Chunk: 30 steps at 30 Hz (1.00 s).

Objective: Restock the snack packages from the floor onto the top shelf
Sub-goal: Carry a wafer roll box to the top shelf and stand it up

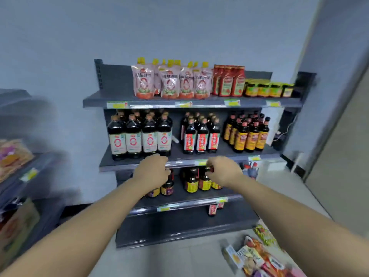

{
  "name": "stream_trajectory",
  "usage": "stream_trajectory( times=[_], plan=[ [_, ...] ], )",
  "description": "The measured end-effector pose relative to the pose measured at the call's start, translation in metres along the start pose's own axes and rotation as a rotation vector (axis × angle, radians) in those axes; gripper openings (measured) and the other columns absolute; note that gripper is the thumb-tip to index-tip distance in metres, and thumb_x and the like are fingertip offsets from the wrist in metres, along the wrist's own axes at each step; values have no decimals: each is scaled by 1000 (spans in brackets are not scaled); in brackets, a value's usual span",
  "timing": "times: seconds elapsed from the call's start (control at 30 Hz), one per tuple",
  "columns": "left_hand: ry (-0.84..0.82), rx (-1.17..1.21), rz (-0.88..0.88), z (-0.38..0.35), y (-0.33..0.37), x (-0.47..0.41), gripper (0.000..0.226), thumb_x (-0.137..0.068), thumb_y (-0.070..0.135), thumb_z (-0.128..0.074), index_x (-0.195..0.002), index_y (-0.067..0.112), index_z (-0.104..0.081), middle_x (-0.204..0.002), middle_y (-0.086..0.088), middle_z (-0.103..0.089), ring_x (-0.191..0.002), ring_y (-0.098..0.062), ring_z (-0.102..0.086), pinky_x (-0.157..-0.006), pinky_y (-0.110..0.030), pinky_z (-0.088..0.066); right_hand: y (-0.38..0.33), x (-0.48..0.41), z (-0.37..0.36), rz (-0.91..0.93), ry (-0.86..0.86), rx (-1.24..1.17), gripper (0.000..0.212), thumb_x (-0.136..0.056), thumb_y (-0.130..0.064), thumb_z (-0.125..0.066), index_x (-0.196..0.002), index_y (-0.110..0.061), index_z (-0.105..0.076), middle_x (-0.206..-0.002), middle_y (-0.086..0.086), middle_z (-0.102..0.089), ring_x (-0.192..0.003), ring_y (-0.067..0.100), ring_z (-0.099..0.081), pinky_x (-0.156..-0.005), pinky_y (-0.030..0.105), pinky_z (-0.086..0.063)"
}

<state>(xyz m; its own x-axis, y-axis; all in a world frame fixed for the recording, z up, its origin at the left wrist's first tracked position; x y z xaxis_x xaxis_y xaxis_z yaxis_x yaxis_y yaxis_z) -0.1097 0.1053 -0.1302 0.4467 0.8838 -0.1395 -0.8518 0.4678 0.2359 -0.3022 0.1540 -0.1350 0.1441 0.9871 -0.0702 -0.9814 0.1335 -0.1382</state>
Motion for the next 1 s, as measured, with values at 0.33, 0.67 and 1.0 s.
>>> stream_trajectory(
  times=[0.33,0.67,1.0],
  plan=[
    [-161,9,-284,-114,176,-119,32,-93,30,-52,-115,8,-61,-115,-9,-59,-106,-28,-57,-84,-40,-50,230,21,-20,-391,-85,-7,36,-90,-25,-57,-125,-16,-55,-130,11,-54,-115,32,-55,-92,38,-49],
    [-340,-11,-580,-240,341,-200,30,-95,34,-50,-111,10,-58,-117,-9,-56,-109,-29,-54,-85,-38,-48,402,49,-53,-745,-115,-37,37,-92,-31,-58,-127,-20,-54,-127,5,-58,-111,25,-57,-79,30,-46],
    [-541,-13,-695,-389,481,-212,24,-93,27,-52,-103,7,-61,-108,-12,-58,-102,-30,-59,-80,-40,-51,555,108,-139,-955,-253,-171,36,-94,-28,-56,-128,-19,-54,-128,5,-57,-112,24,-57,-74,27,-42]
  ],
)
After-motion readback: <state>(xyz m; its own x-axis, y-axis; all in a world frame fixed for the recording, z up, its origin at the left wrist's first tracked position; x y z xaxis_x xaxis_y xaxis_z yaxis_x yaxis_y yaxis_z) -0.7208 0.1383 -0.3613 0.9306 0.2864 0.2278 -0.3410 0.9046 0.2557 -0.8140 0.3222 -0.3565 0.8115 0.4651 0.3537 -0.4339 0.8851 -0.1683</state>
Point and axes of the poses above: each hand's wrist, its own x-axis away from the middle knuckle, its own z-axis out of the back of the hand, y = z × x, the point moved 8 cm from there along -x, towards the middle knuckle
